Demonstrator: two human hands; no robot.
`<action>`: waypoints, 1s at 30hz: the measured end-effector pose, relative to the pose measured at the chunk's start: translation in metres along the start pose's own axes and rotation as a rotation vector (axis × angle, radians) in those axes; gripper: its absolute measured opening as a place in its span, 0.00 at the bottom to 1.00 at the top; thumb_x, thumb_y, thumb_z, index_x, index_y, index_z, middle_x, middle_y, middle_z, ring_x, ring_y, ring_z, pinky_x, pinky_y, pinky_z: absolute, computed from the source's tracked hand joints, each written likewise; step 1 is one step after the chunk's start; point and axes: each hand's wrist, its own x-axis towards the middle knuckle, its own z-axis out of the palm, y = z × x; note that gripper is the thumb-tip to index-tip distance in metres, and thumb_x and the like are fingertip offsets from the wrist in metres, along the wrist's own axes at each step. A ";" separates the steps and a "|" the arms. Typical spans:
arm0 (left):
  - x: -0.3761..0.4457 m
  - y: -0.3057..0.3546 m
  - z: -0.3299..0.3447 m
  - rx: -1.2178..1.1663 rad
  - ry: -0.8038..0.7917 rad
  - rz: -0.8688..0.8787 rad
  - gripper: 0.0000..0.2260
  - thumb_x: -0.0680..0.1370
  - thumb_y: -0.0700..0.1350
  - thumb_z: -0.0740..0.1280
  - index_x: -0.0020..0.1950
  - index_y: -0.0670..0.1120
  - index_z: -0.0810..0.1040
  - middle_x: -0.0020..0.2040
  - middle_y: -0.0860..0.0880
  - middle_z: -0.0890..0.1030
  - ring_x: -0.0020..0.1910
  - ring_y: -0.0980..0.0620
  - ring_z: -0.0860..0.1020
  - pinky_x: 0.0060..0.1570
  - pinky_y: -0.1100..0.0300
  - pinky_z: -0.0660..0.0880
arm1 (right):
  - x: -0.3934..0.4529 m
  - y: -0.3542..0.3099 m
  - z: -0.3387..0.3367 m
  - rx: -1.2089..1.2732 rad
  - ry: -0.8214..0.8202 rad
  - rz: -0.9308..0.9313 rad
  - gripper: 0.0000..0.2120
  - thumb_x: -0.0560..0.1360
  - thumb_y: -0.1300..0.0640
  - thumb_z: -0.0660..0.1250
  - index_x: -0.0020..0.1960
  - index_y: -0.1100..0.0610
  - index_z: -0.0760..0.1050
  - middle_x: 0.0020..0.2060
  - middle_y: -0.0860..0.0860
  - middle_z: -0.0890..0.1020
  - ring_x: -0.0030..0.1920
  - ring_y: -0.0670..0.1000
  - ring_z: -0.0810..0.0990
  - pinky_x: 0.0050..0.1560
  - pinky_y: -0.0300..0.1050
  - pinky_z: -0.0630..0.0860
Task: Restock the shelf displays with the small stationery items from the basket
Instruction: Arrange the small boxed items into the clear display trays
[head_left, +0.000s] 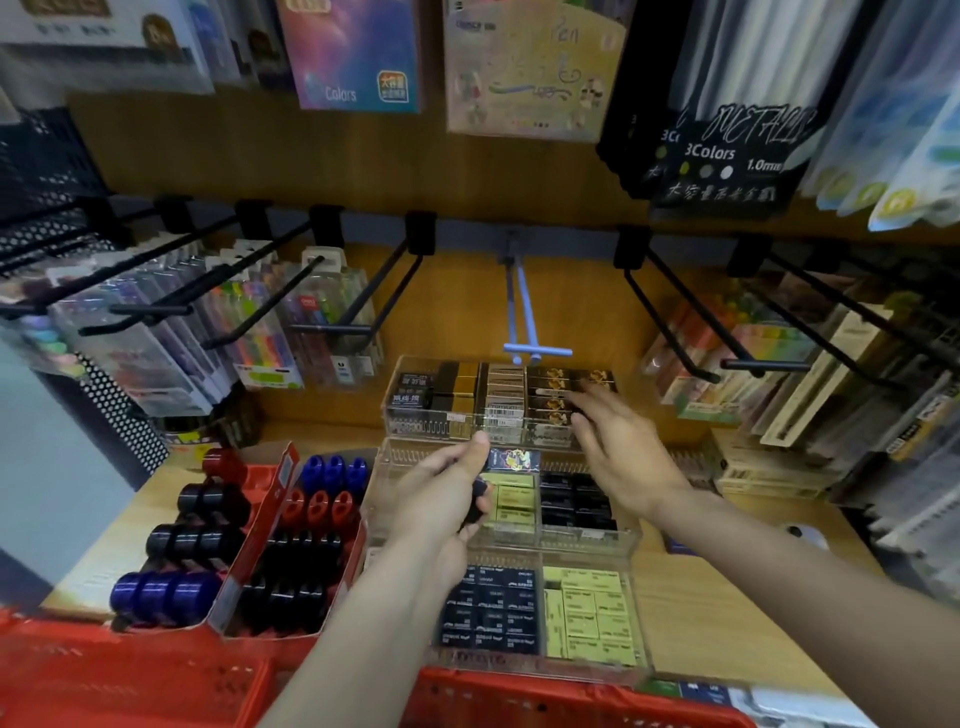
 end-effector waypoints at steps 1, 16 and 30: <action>0.000 0.000 0.001 0.000 0.003 0.007 0.07 0.71 0.48 0.76 0.46 0.48 0.83 0.32 0.49 0.80 0.24 0.56 0.73 0.27 0.65 0.74 | -0.008 -0.008 -0.003 0.163 0.017 -0.036 0.17 0.83 0.49 0.58 0.71 0.48 0.70 0.70 0.47 0.72 0.69 0.44 0.71 0.72 0.38 0.64; 0.000 0.003 0.003 -0.241 -0.061 -0.213 0.15 0.81 0.50 0.64 0.55 0.38 0.79 0.50 0.40 0.77 0.36 0.49 0.74 0.35 0.58 0.76 | 0.020 0.002 -0.014 0.074 0.169 0.125 0.13 0.74 0.56 0.73 0.58 0.55 0.82 0.52 0.52 0.85 0.43 0.43 0.78 0.49 0.33 0.72; -0.006 0.010 -0.005 -0.212 -0.290 -0.047 0.16 0.78 0.30 0.64 0.62 0.44 0.79 0.55 0.46 0.85 0.47 0.50 0.78 0.43 0.57 0.77 | 0.018 -0.025 -0.008 0.136 0.148 0.213 0.11 0.78 0.54 0.68 0.59 0.53 0.81 0.57 0.52 0.79 0.56 0.50 0.79 0.57 0.36 0.71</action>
